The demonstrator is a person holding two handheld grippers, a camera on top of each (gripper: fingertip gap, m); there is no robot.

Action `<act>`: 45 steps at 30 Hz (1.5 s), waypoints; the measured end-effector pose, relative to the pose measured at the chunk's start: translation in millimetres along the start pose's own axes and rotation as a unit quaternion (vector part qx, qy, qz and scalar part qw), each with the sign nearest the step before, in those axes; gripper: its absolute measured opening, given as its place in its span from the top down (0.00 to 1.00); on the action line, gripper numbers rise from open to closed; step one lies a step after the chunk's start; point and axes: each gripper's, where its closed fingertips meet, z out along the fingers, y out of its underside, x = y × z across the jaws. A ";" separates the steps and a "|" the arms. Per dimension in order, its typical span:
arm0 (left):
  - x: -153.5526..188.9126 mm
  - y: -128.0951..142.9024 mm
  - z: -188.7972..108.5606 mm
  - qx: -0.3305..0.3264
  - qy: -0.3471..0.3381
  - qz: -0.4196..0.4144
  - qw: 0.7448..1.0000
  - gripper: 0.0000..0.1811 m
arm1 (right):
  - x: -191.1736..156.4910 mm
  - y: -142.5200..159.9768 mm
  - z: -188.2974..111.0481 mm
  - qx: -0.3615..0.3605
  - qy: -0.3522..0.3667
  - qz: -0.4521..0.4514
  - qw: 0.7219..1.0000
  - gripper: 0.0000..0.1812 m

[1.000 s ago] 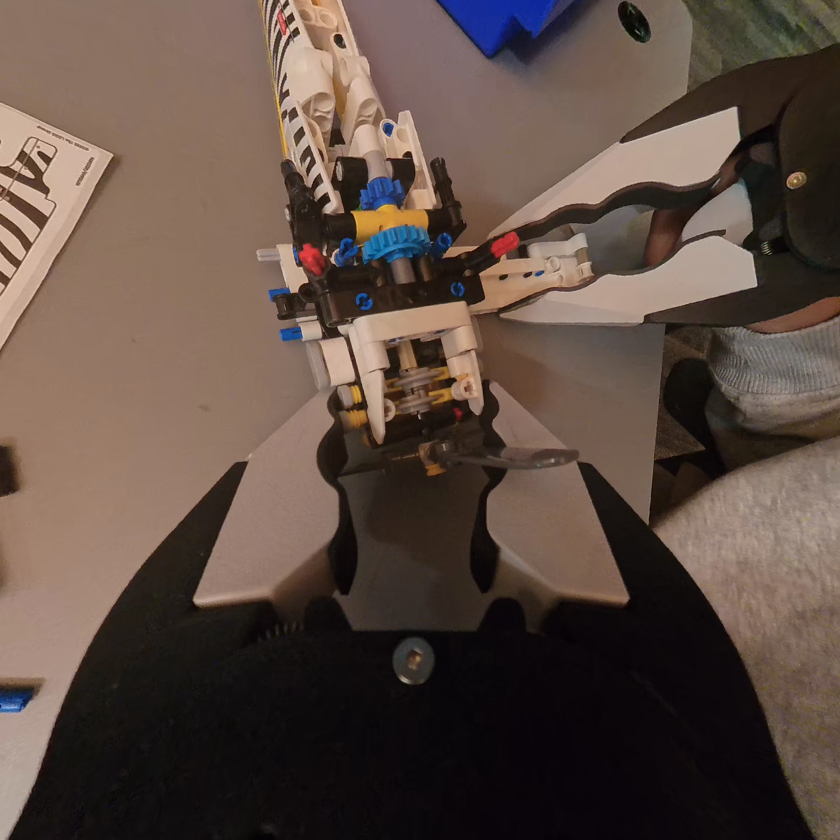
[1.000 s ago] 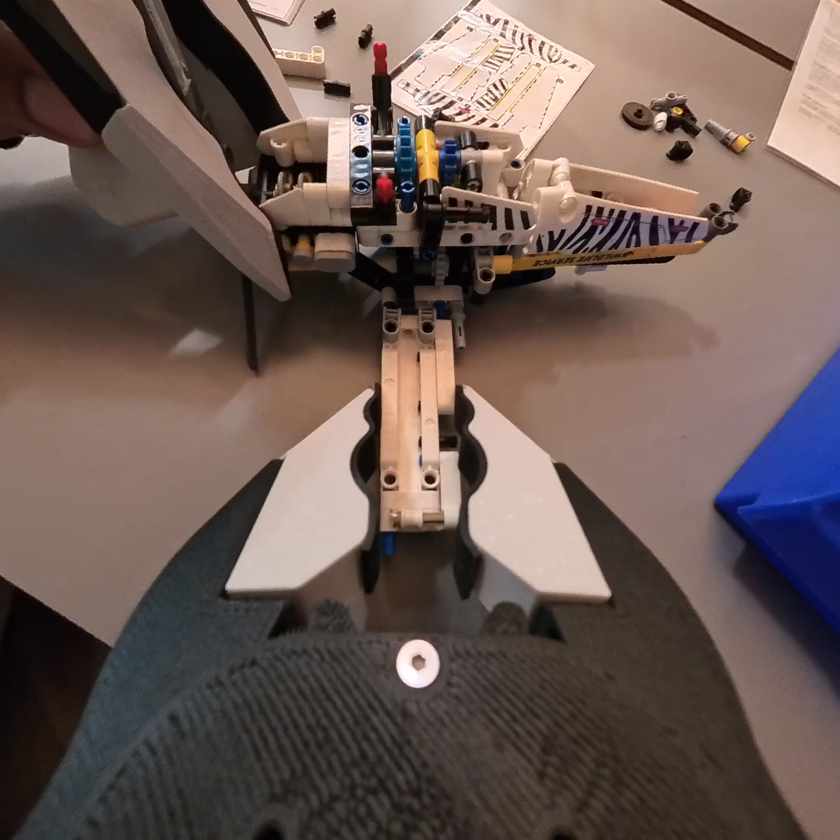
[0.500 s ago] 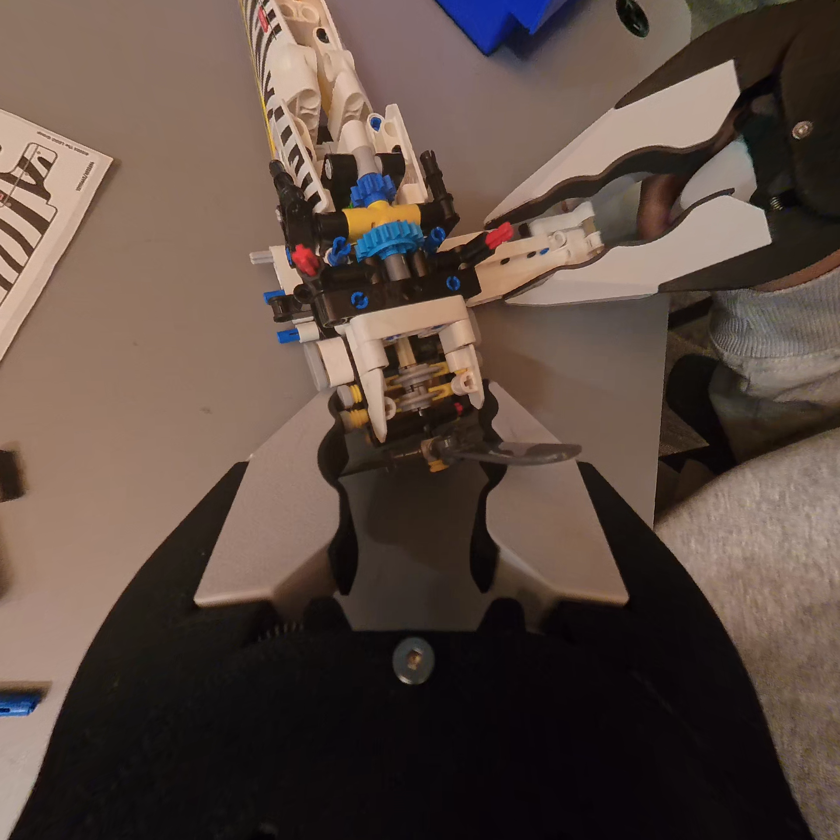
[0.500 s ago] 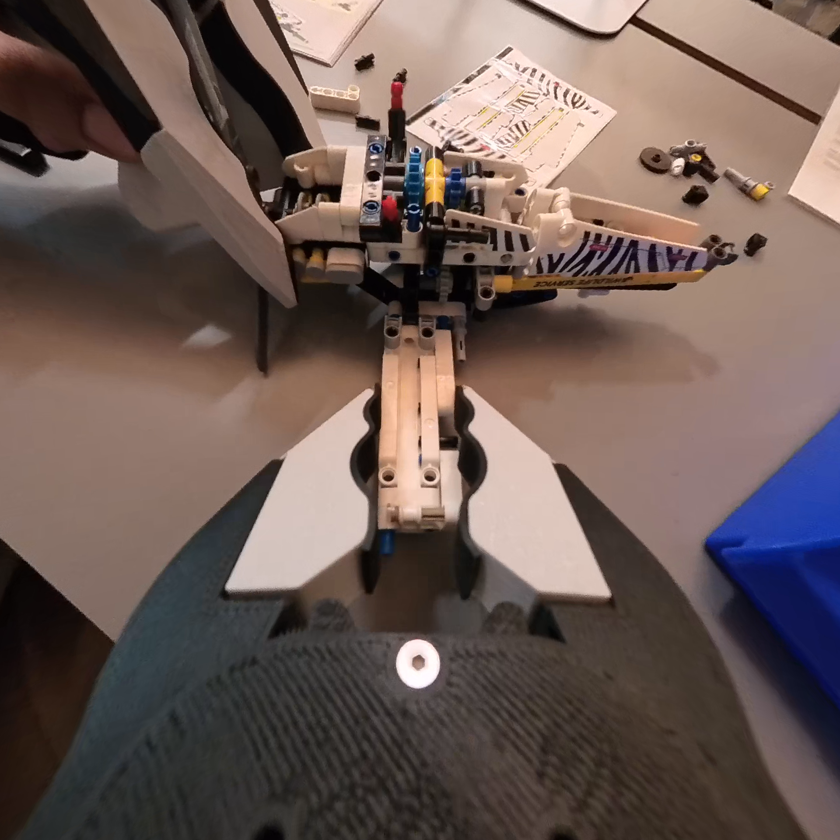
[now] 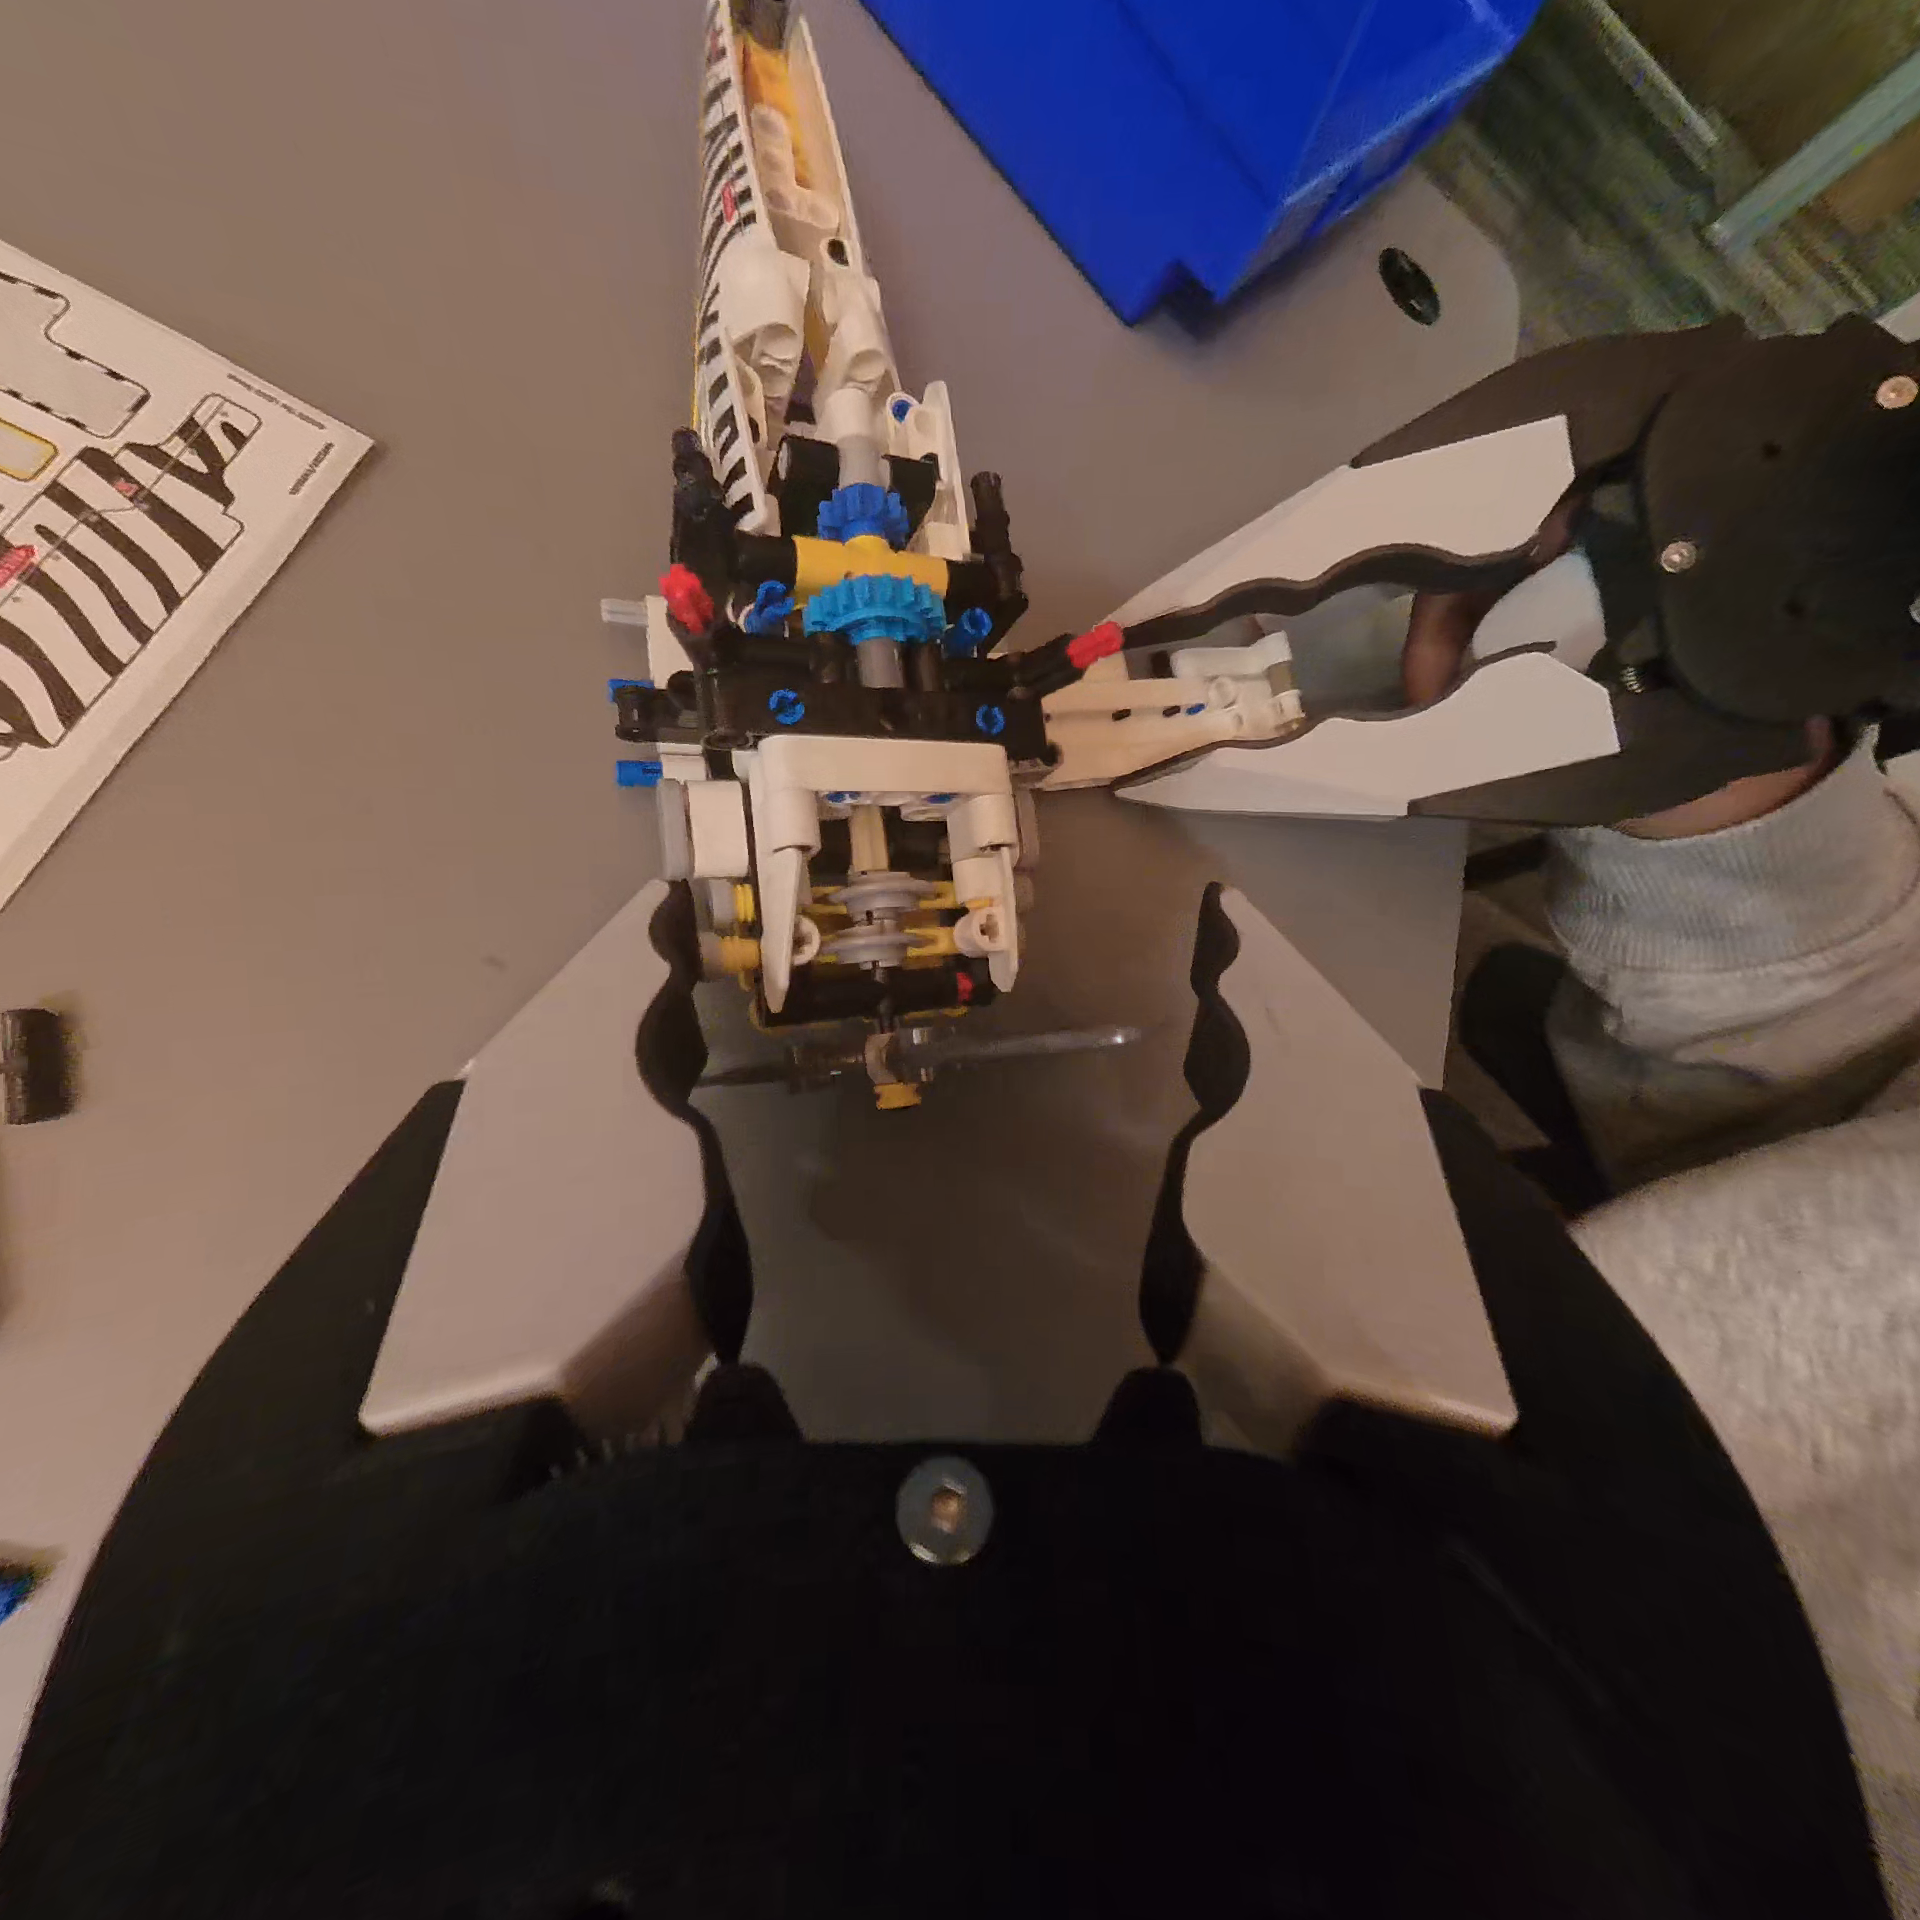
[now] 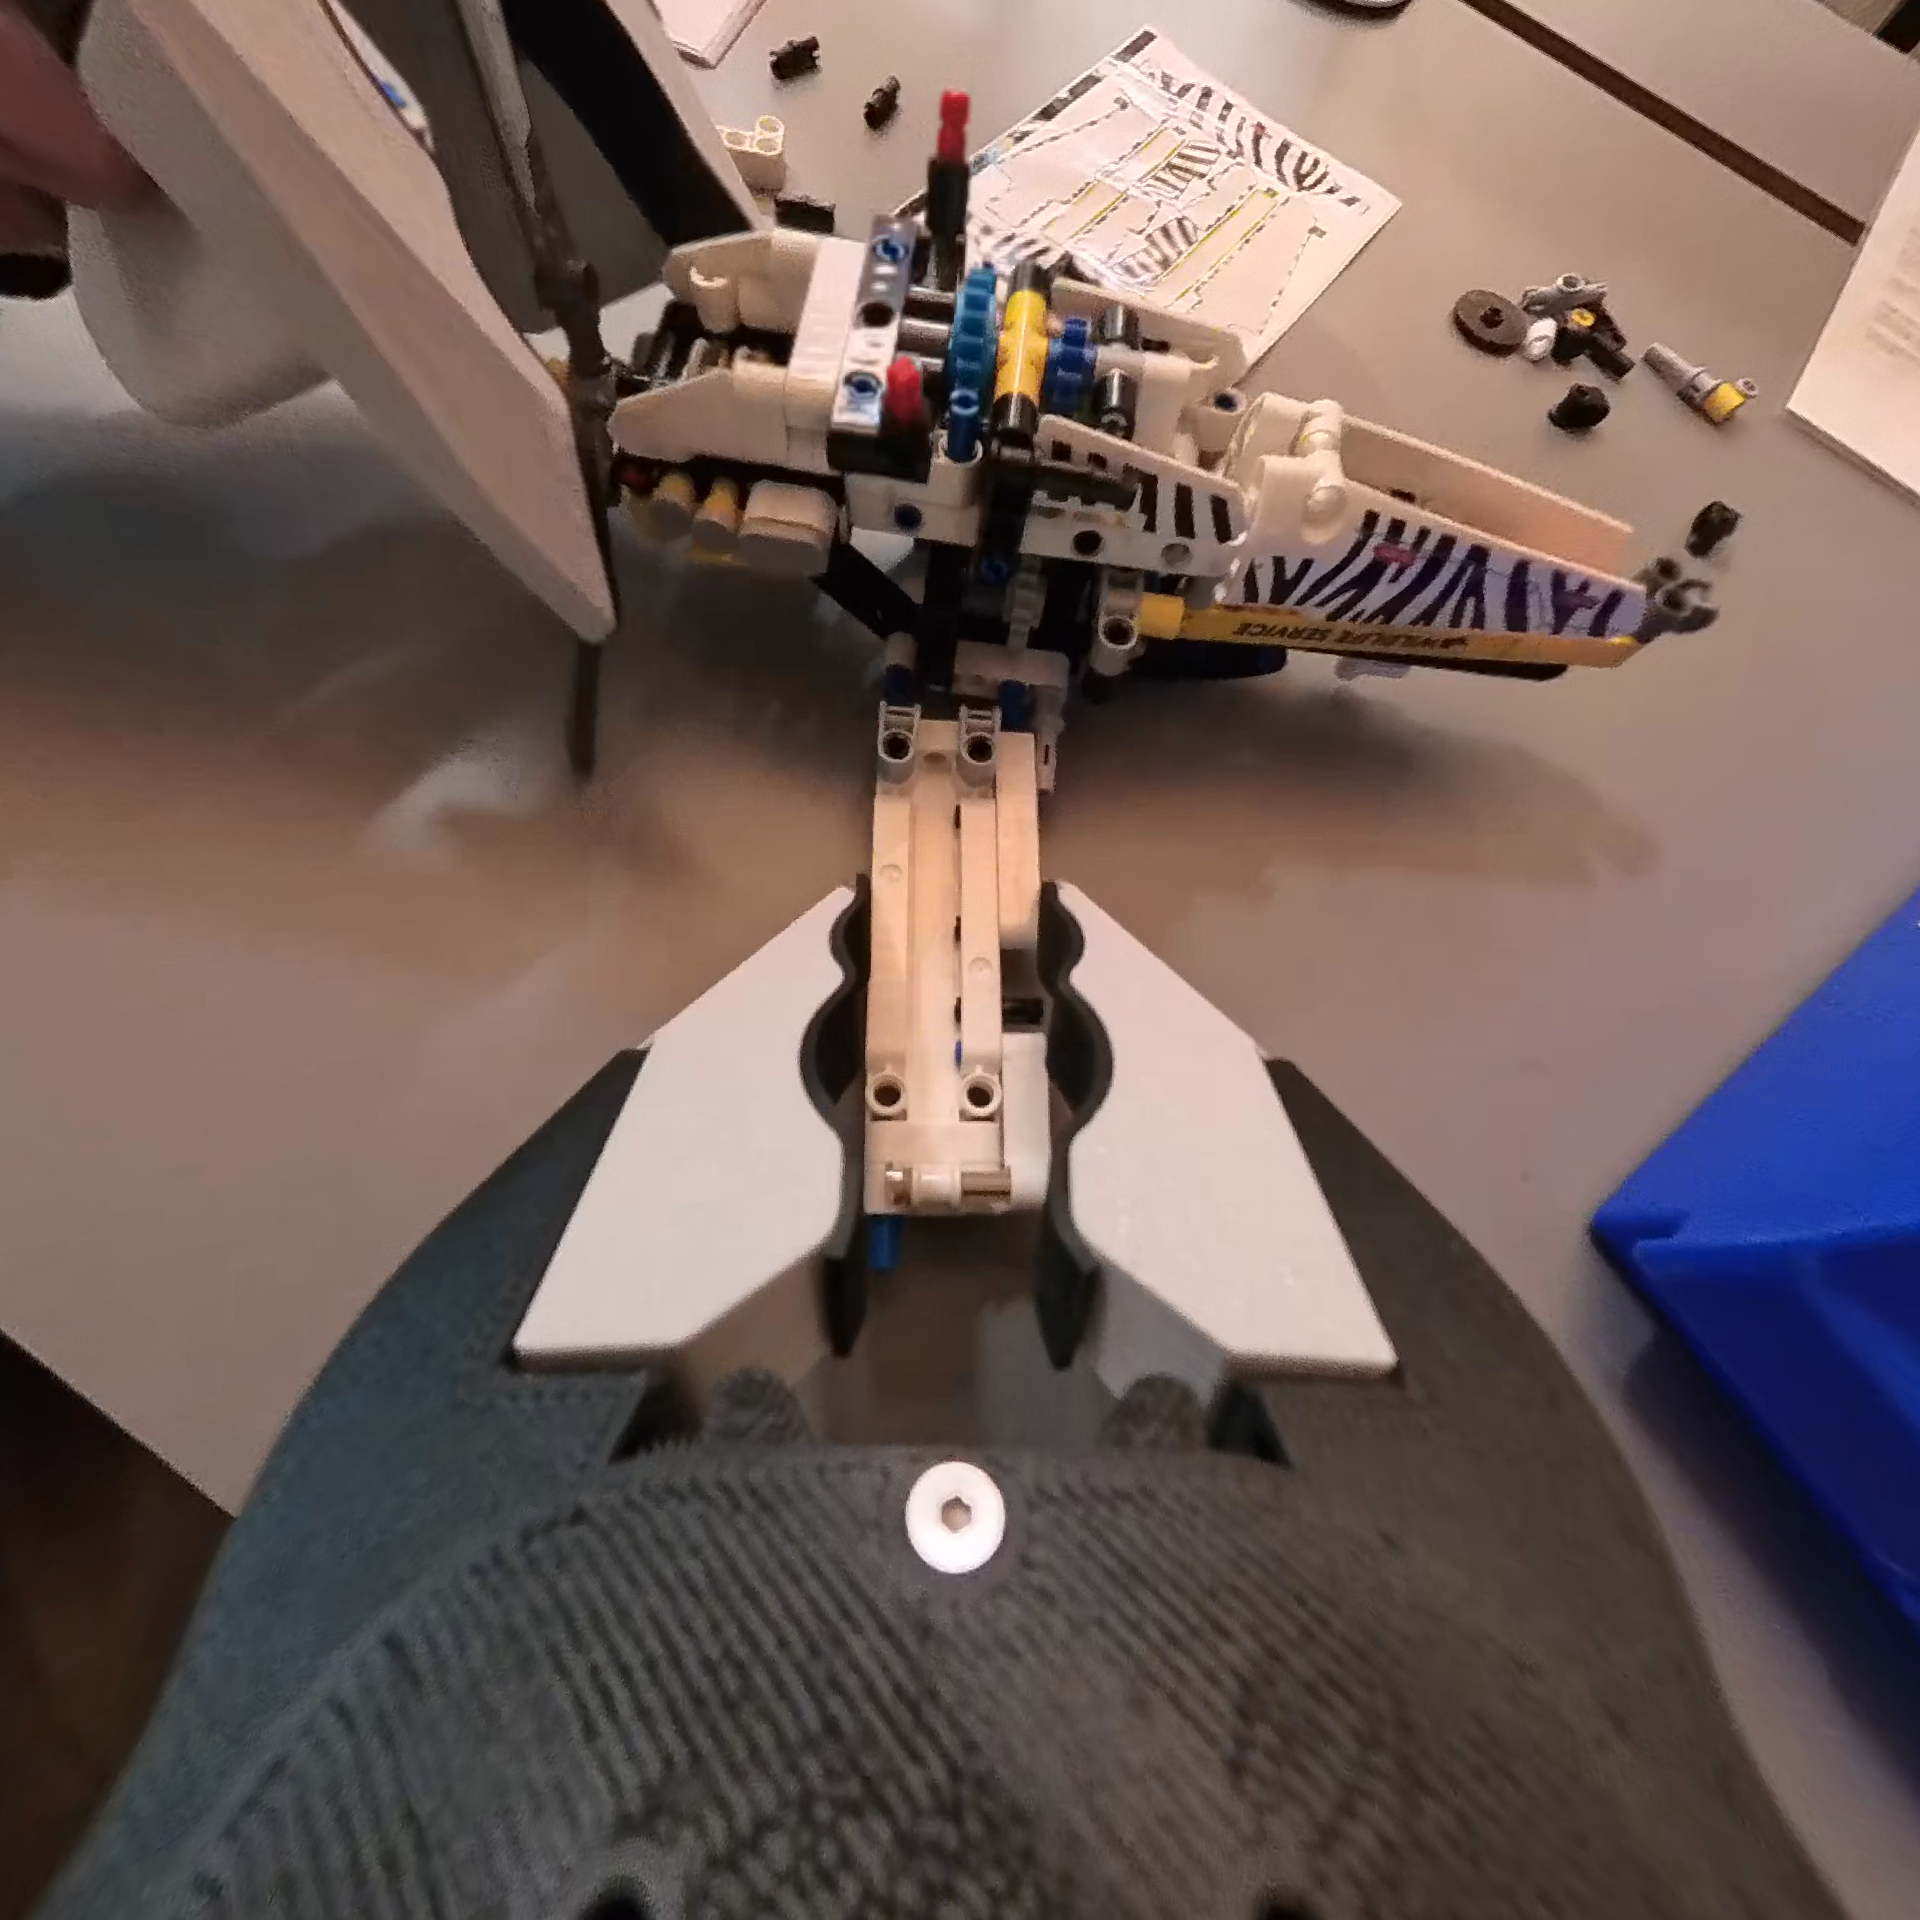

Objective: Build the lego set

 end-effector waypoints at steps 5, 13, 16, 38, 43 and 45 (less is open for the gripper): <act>-14.0 -11.6 -7.1 0.030 -0.057 0.016 0.998 0.46 | -2.3 -4.8 -1.9 0.011 -0.003 0.017 1.000 0.83; -26.4 -9.9 4.8 0.007 -0.084 0.023 0.996 0.43 | -3.4 -9.2 -4.7 0.023 -0.003 0.047 0.999 0.83; -27.0 -6.5 7.8 -0.006 -0.085 0.027 0.996 0.48 | -9.8 -6.2 -5.7 0.015 -0.021 0.047 0.999 0.83; -21.5 -8.2 -15.0 0.032 0.078 -0.080 0.993 0.68 | 12.3 -53.8 -27.9 0.144 0.181 -0.264 0.936 0.95; -23.8 -14.1 -20.6 0.053 0.113 -0.110 0.986 0.69 | 4.5 -64.4 -7.7 0.117 0.169 -0.386 0.899 0.99; -25.7 -18.3 -24.8 0.067 0.137 -0.132 0.979 0.69 | 7.9 -67.3 0.9 0.099 0.163 -0.406 0.893 0.97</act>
